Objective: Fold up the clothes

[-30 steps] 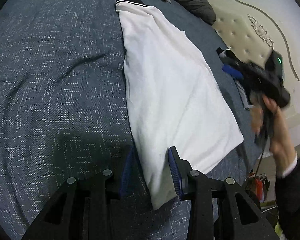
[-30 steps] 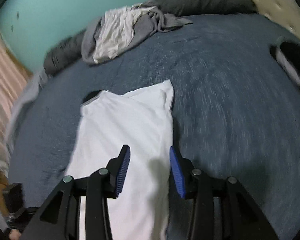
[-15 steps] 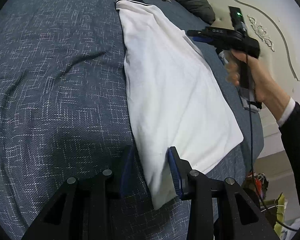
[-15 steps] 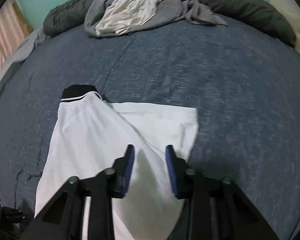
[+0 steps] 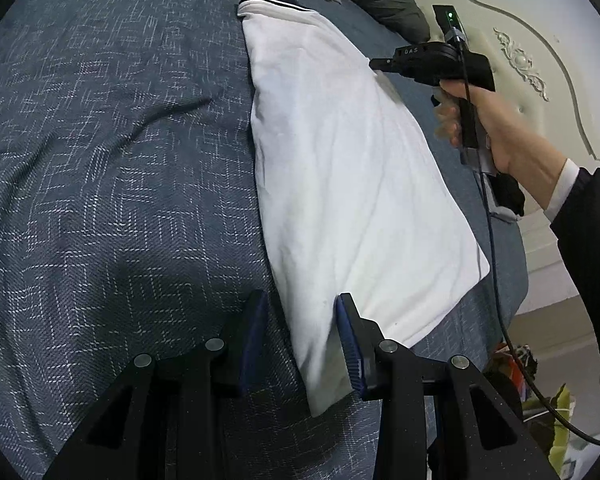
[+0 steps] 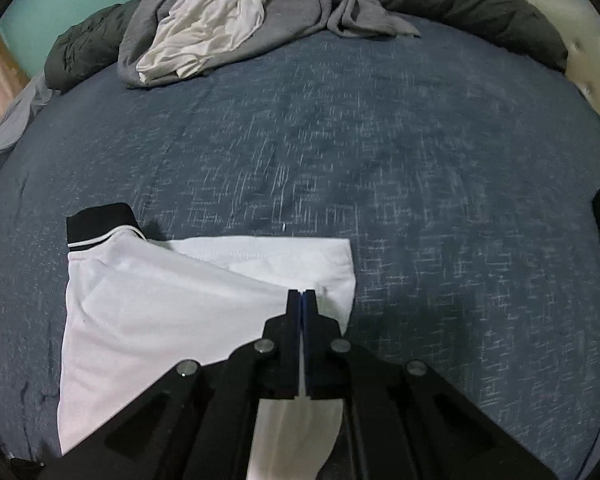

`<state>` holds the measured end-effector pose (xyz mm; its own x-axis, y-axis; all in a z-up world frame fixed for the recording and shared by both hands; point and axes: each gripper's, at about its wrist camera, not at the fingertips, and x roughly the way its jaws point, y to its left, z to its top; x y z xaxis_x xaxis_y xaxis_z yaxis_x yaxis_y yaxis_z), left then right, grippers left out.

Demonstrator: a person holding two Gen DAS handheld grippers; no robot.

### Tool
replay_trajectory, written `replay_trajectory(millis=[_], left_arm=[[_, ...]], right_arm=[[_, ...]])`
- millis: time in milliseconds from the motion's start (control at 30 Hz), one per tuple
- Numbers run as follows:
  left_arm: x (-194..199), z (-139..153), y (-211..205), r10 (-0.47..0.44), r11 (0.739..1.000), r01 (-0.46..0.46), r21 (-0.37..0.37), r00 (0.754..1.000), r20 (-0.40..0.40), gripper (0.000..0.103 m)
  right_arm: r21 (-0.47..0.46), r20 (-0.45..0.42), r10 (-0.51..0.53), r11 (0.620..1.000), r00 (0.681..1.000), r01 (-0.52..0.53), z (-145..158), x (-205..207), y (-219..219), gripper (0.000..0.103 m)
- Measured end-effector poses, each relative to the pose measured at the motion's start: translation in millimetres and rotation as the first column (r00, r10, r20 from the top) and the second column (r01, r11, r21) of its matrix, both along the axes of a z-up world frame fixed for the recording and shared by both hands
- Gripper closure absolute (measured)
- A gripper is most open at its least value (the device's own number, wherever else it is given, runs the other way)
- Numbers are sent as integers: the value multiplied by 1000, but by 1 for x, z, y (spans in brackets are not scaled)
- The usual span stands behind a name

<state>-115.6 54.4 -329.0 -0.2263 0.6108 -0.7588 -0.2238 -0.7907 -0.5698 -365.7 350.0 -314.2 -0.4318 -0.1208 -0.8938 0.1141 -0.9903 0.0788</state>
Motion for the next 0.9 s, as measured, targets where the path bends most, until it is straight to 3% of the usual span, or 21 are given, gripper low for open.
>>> replay_trajectory(millis=[133,367,533,667,733,900], left_arm=[[-3,2,-3,1,1000,-1,-4,1000,2,65],[-11,4,2,2,1000,-2,-11,1000,4,65],[-9,6,1,3,1000,-3,-21,1000,0,65],[-5,6,14,2,1000,-3,-24,1000,-2,65],[-3,6,19,2,1000,-2,-24,1000,-3,65],[-5,8,14,3,1000,-3,-17,1000,4,65]], right_arm=[[-73,14,30,997,999,-29,-1,1,-2,102],[-133,-15,-69,989,998,66,19,23,34,99],[-236,46,-96,966,994,104,14,45,55,83],[-273,77,-67,958,995,86,4,57,54,83],[-299,101,-65,950,993,93,-2,58,54,98],[-228,67,-151,960,986,162,0,56,61,100]])
